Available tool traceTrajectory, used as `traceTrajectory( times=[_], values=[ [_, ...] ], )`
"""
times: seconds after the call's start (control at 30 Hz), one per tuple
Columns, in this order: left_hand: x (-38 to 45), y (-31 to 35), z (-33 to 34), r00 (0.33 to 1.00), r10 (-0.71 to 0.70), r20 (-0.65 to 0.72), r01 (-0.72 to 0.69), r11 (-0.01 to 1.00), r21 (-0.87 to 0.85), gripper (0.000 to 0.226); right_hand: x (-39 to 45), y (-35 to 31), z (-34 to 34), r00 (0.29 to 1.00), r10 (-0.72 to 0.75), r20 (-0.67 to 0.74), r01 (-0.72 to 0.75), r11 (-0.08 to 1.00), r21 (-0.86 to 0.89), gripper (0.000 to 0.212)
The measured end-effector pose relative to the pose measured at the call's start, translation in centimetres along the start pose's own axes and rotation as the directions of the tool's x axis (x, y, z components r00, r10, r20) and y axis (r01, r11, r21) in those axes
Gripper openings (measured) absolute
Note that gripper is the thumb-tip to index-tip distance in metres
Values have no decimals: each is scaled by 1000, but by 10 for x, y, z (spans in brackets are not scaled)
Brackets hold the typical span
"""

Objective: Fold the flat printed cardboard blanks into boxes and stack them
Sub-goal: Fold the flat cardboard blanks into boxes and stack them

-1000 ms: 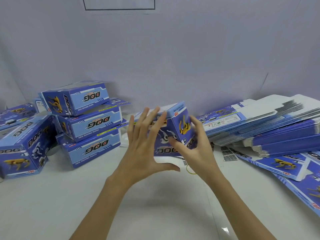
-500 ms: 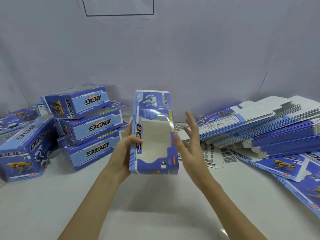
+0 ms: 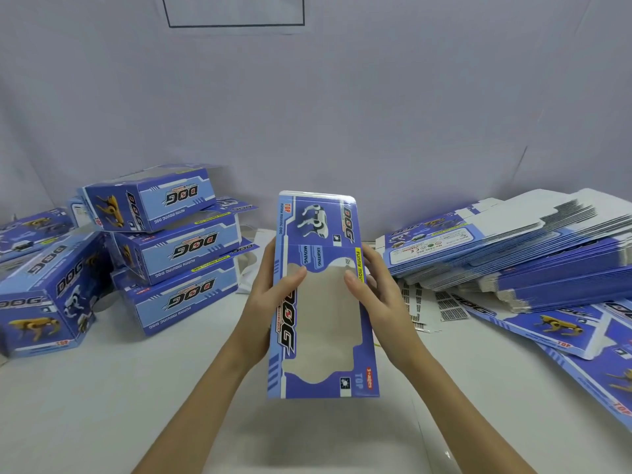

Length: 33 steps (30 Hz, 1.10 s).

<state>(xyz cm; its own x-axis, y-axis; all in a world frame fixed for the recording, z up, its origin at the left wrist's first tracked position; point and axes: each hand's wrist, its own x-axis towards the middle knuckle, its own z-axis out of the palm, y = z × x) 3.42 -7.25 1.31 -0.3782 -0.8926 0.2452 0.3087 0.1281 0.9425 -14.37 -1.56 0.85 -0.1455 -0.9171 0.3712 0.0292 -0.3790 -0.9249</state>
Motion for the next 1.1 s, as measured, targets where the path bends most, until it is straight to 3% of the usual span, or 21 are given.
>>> traceTrajectory(
  times=[0.1, 0.2, 0.47, 0.57, 0.67, 0.73, 0.8, 0.9, 1.0, 1.03, 1.1],
  values=[
    [3, -5, -1, 1000, -10, -3, 10, 1000, -24, 41, -2, 1, 6, 998, -37, -54, 38, 999, 19, 33],
    [4, -7, -3, 1000, -15, -23, 14, 998, -64, 48, 0, 1, 9, 983, -98, -152, 88, 994, -69, 32],
    [11, -4, -5, 999, 5, -36, -5, 1000, 5, 34, 0, 1, 6, 992, -58, -108, 53, 997, -49, 33],
    [10, -4, -6, 984, 114, -140, -95, 986, 134, 34, 5, -5, 3, 987, -73, -141, 36, 969, -244, 61],
    [8, -3, -5, 947, 247, -204, -177, 934, 311, 61, 2, -8, 3, 999, 24, 47, -11, 965, -261, 70],
    [4, -1, -7, 935, 309, -173, -210, 877, 432, 75, -2, -10, 7, 989, 83, 126, -47, 964, -260, 83],
    [2, 6, -8, 885, 454, -98, -323, 753, 573, 62, -3, -11, 11, 987, 86, 134, -47, 961, -274, 98],
    [-2, 13, -7, 828, 560, -26, -473, 722, 506, 60, 0, -11, 12, 980, 103, 173, -69, 978, -194, 104],
    [5, 21, -7, 890, 429, -153, -361, 870, 336, 64, 3, -9, 8, 973, 130, 192, -129, 991, -17, 82],
    [10, 26, -8, 936, 301, -182, -238, 923, 304, 54, 3, -8, 9, 967, 154, 204, -163, 986, 28, 75],
    [9, 34, -22, 995, -37, -93, 55, 979, 194, 25, 3, -6, 11, 947, 210, 243, -230, 972, 56, 73]
  ],
)
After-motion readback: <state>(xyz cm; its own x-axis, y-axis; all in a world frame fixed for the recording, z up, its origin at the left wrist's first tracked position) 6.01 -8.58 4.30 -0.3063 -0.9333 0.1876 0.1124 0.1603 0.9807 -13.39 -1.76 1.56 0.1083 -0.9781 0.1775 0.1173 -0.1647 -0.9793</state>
